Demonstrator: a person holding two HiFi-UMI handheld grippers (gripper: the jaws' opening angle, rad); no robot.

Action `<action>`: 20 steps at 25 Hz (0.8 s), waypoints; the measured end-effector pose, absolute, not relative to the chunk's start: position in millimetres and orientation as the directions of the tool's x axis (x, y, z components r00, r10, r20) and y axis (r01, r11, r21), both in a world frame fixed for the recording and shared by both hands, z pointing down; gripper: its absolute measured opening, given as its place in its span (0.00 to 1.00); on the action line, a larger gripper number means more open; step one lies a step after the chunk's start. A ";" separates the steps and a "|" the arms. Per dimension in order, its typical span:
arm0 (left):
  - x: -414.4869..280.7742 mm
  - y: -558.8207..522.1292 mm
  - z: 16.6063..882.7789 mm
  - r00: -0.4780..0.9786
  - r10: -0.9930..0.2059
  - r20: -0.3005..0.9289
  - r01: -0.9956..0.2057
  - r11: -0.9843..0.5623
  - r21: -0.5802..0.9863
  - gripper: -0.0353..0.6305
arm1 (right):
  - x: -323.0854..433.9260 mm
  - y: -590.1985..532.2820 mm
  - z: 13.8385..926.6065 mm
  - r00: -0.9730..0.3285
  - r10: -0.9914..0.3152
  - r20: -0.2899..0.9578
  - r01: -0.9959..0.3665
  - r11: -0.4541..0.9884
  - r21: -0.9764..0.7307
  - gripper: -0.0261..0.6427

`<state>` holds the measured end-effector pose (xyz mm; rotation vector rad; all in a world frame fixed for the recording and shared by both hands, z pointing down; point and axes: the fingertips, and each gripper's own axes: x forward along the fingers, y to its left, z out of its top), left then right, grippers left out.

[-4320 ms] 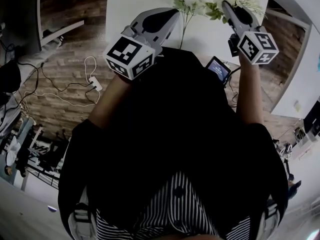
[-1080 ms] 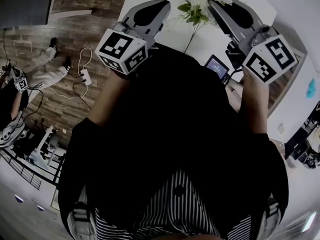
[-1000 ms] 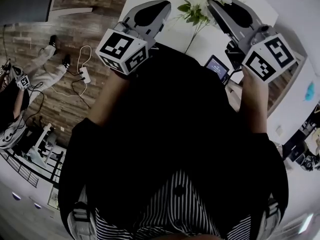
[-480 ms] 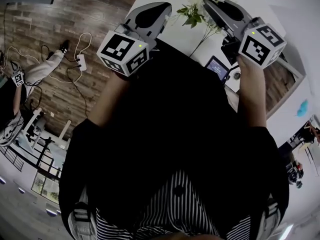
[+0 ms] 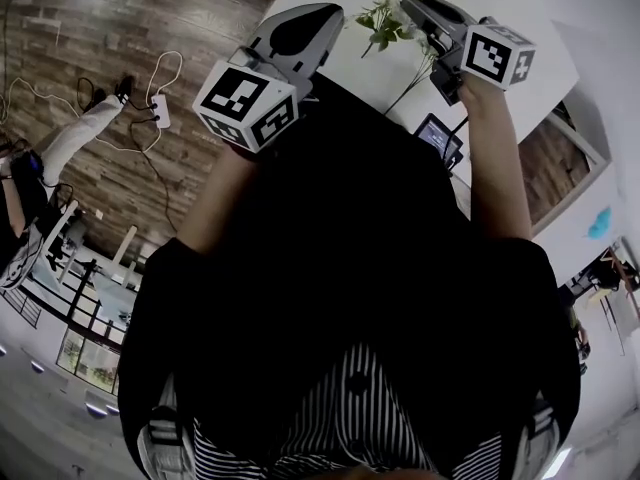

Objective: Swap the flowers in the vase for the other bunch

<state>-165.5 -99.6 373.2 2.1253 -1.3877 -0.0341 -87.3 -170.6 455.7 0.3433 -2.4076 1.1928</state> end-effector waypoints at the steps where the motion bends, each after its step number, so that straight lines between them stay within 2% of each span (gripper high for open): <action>1: -167.5 -101.9 375.0 0.453 -0.843 0.291 -0.827 -0.276 0.490 0.06 | -86.4 -174.1 467.8 -0.866 -0.028 0.499 -0.417 0.590 -0.692 0.13; 10: -167.4 -107.2 386.3 0.474 -0.826 0.304 -0.810 -0.272 0.520 0.06 | -81.0 -204.6 530.3 -0.839 -0.058 0.540 -0.504 0.458 -0.733 0.13; 20: -161.8 -114.7 392.8 0.502 -0.809 0.307 -0.795 -0.292 0.532 0.06 | -68.2 -220.3 579.5 -0.796 -0.065 0.602 -0.570 0.416 -0.708 0.14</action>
